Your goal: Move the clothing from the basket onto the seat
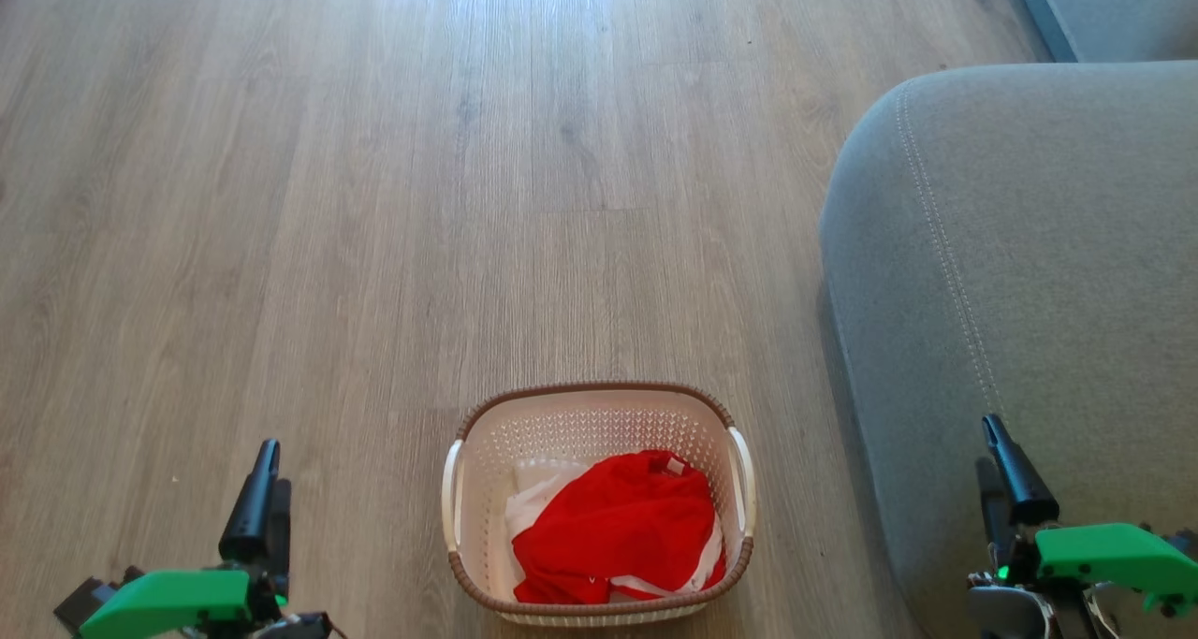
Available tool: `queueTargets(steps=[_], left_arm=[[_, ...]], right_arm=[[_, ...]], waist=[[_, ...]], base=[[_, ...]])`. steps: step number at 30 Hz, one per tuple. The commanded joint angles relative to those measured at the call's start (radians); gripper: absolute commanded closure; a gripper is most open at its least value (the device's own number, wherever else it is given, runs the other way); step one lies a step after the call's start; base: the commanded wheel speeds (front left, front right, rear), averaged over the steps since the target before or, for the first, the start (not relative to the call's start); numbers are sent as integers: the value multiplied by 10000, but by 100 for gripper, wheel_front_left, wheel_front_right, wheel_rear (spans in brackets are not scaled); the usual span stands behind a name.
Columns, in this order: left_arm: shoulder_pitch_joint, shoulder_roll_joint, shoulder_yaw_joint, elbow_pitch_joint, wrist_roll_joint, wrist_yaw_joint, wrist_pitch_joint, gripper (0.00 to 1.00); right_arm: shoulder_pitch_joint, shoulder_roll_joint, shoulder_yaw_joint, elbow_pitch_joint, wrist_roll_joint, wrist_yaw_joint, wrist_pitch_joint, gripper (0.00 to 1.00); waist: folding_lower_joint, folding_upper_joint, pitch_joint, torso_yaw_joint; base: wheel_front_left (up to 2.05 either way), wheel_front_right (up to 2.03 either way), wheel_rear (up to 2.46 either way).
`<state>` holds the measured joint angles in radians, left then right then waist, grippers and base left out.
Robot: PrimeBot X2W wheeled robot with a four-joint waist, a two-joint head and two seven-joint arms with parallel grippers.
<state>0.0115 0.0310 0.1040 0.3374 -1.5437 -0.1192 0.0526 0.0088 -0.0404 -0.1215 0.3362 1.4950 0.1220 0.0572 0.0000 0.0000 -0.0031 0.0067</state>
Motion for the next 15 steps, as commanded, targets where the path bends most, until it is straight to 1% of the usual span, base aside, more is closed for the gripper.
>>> queueTargets(steps=[1,9,13,15], left_arm=[[-487,65,200,-396,110,-22,-68,0],[-545,74,359,-677,785,-29,-302,0],[-582,79,496,-1140,1398,-30,-419,0],[-568,82,477,-1347,1641,38,-478,0]], right_arm=[[-502,-58,-10,-382,-119,15,-64,0],[-574,-61,-68,-794,-1266,21,-302,0],[-612,-62,-3,-1053,-1945,24,-421,0],[-629,-63,46,-1195,-2281,25,-480,0]], waist=[[0,0,-1,4],[0,0,-37,70],[0,0,-39,105],[0,0,-36,121]], base=[[0,0,0],[0,0,0],[0,0,0],[0,0,0]])
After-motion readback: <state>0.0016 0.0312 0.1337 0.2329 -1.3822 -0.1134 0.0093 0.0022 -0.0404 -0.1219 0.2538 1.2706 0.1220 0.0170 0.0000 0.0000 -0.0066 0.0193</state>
